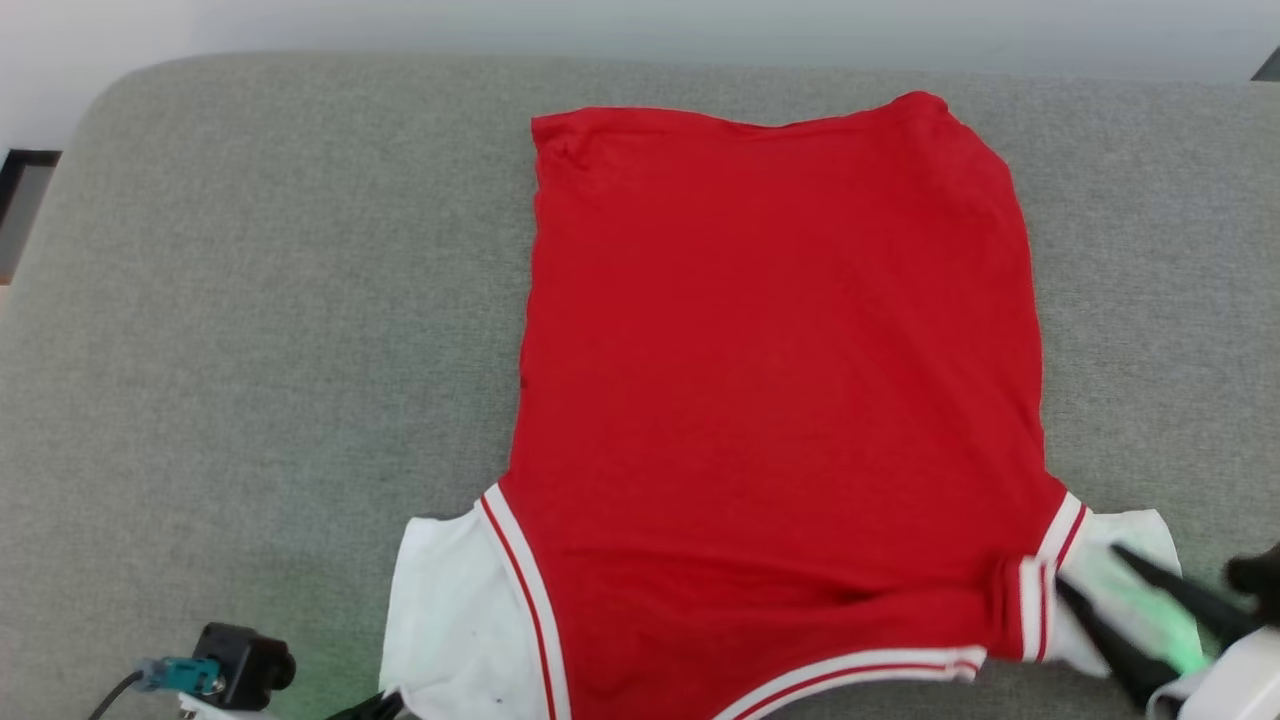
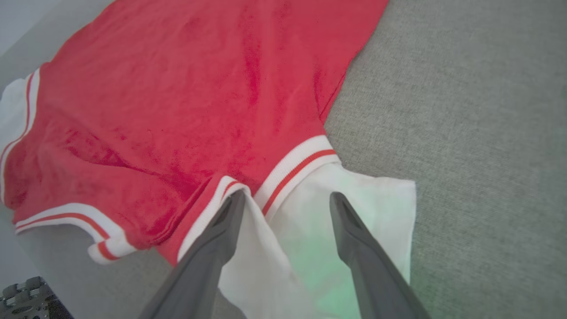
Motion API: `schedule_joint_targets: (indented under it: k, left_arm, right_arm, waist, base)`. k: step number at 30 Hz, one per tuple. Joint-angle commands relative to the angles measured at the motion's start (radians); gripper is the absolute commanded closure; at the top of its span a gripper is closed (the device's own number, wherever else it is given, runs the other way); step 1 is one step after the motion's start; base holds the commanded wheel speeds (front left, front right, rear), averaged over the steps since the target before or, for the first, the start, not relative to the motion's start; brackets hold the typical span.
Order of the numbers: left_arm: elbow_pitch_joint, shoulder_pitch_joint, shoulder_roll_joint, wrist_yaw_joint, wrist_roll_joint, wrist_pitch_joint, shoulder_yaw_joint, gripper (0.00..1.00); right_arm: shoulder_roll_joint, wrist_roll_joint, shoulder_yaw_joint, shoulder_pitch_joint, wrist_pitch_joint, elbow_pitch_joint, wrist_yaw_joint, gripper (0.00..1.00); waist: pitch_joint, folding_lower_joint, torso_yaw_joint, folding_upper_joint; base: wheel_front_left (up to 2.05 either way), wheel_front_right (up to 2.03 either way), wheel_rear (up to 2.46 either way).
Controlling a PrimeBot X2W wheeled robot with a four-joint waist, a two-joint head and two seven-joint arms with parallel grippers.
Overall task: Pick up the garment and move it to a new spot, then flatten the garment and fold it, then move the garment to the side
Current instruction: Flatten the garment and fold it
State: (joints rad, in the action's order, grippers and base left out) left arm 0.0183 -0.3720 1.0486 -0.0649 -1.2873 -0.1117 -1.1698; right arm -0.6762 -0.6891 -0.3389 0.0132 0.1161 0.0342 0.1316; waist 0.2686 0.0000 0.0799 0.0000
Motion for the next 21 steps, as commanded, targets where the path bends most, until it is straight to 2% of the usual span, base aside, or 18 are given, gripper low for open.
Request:
schedule_joint_targets:
  k: [1, 5, 10, 14, 21]
  left_arm:
    - [0.007, -0.01, -0.012, 0.005, 0.011, -0.01, 0.003, 1.0]
    - [0.015, -0.018, -0.021, 0.01, 0.021, -0.01, 0.002, 1.0]
    - [0.02, -0.039, -0.033, 0.015, 0.038, -0.007, 0.003, 1.0]
    - [0.014, -0.066, -0.054, 0.03, 0.055, 0.001, 0.005, 1.0]
    - [-0.005, -0.122, -0.098, 0.066, 0.088, 0.007, 0.008, 1.0]
  right_arm:
    - [0.002, -0.024, 0.049, -0.012, 0.014, 0.045, -0.002, 0.0]
    - [0.036, -0.026, 0.131, -0.058, 0.06, 0.108, -0.002, 0.0]
    - [0.075, 0.011, 0.191, -0.174, 0.098, 0.091, -0.002, 0.0]
    - [0.116, 0.043, 0.212, -0.343, 0.113, -0.007, -0.002, 0.0]
    - [0.172, 0.11, 0.171, -0.657, 0.119, -0.282, -0.002, 0.0]
  waist:
    - [0.002, 0.0, 0.006, 0.0]
    - [0.014, 0.0, 0.02, 0.0]
    - [0.041, 0.0, 0.04, 0.0]
    - [0.071, 0.0, 0.065, 0.0]
    - [0.13, 0.0, 0.118, 0.0]
  base:
    - [0.0, 0.0, 0.0]
    - [0.0, 0.0, 0.0]
    - [0.0, 0.0, 0.0]
    - [0.0, 0.0, 0.0]
    - [0.0, 0.0, 0.0]
